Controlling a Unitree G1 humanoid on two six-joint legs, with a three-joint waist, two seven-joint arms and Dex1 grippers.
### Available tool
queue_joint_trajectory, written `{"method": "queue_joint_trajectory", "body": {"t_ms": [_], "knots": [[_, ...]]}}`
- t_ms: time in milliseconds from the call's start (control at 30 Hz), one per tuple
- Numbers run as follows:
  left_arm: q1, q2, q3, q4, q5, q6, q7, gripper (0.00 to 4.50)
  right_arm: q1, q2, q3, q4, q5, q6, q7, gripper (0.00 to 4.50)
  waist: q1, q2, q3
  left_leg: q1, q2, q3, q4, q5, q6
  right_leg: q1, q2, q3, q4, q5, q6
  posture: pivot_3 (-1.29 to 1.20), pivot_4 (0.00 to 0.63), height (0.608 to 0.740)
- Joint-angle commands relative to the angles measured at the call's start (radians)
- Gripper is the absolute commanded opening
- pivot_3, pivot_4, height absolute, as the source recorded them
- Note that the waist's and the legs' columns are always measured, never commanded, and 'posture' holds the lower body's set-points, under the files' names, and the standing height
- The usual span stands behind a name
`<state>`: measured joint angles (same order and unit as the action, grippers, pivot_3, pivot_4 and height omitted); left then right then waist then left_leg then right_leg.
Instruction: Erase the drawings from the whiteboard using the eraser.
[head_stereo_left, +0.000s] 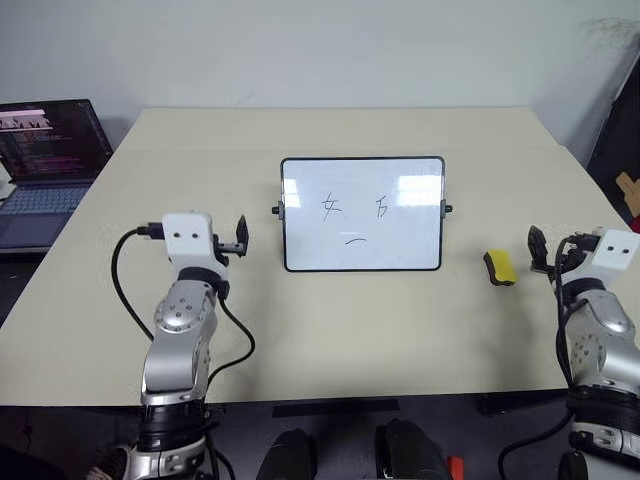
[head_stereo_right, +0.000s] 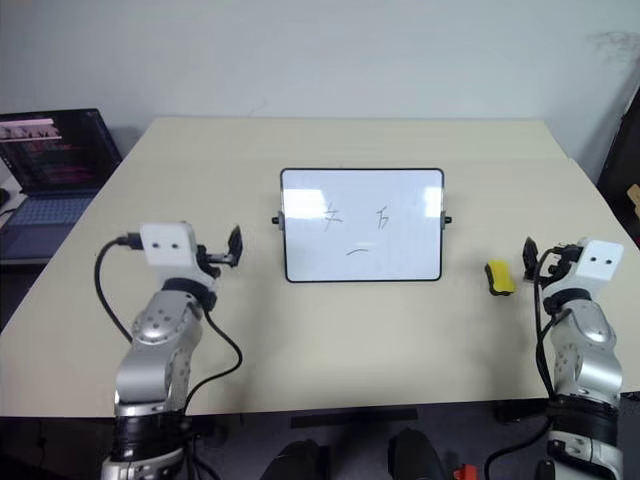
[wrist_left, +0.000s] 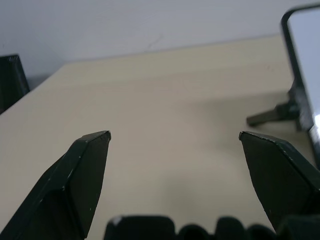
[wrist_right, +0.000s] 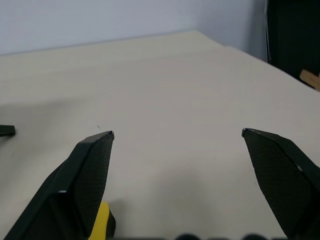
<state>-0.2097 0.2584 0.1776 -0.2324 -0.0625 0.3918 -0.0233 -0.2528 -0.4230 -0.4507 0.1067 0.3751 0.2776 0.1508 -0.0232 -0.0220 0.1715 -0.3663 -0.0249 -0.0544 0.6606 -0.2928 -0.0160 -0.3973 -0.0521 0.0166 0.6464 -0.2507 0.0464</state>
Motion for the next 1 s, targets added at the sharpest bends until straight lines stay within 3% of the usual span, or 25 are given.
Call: {"method": "queue_joint_trajectory", "body": {"t_ms": [33, 300, 467, 600, 700, 867, 1000], "knots": [[-0.020, -0.007, 0.001, 0.005, 0.020, -0.034, 0.017, 4.50, 0.006, -0.004, -0.028, -0.071, 0.023, 0.089, -0.045, 4.47, 0.001, 0.000, 0.000, 0.000, 0.000, 0.000, 0.000, 0.000, 0.000, 0.000, 0.000, 0.000, 0.000, 0.000, 0.000, 0.00, 0.150, 0.740], [-0.043, -0.013, -0.007, 0.007, -0.014, -0.062, -0.037, 4.50, 0.052, -0.019, -0.049, -0.249, 0.065, 0.196, -0.061, 4.47, 0.004, 0.000, 0.000, -0.001, -0.001, 0.001, 0.000, 0.000, 0.000, -0.001, -0.001, 0.000, 0.000, 0.000, 0.000, 0.00, 0.150, 0.740], [-0.091, 0.077, -0.001, 0.014, -0.058, -0.072, -0.171, 4.50, 0.080, 0.002, -0.038, -0.371, 0.093, 0.249, -0.071, 4.47, 0.005, 0.000, 0.000, -0.001, -0.001, 0.000, 0.000, 0.000, 0.000, -0.001, 0.000, -0.001, 0.000, 0.000, 0.000, 0.00, 0.150, 0.740], [-0.150, 0.179, -0.014, 0.026, -0.169, -0.139, -0.412, 4.50, 0.037, 0.033, -0.026, -0.455, 0.189, 0.363, -0.096, 4.47, 0.000, 0.000, 0.000, -0.001, -0.001, 0.001, 0.000, 0.000, 0.000, -0.002, 0.000, 0.000, 0.001, 0.000, 0.000, 0.00, 0.150, 0.740], [-0.255, 0.197, -0.046, 0.029, -0.325, -0.058, -0.591, 4.50, -0.003, 0.017, 0.048, -0.501, 0.157, 0.425, -0.115, 4.47, 0.000, 0.001, 0.001, -0.001, -0.001, 0.000, 0.001, 0.000, 0.000, -0.002, 0.000, -0.001, 0.001, 0.000, 0.000, 0.00, 0.150, 0.740], [-0.355, 0.250, -0.185, 0.106, -0.348, -0.038, -0.839, 4.50, 0.030, 0.044, 0.045, -0.515, 0.188, 0.558, -0.159, 4.47, 0.001, 0.001, 0.000, -0.002, -0.002, 0.000, 0.000, 0.000, 0.000, -0.001, 0.003, -0.001, 0.000, -0.001, 0.001, 0.00, 0.150, 0.740], [-0.394, 0.277, -0.245, 0.131, -0.362, 0.006, -0.948, 4.50, 0.029, 0.055, 0.073, -0.472, 0.138, 0.549, -0.171, 4.47, -0.003, 0.001, 0.000, -0.011, -0.002, 0.000, 0.002, 0.000, 0.001, -0.010, 0.003, -0.001, 0.001, -0.001, 0.002, 0.00, 0.150, 0.740]]}}
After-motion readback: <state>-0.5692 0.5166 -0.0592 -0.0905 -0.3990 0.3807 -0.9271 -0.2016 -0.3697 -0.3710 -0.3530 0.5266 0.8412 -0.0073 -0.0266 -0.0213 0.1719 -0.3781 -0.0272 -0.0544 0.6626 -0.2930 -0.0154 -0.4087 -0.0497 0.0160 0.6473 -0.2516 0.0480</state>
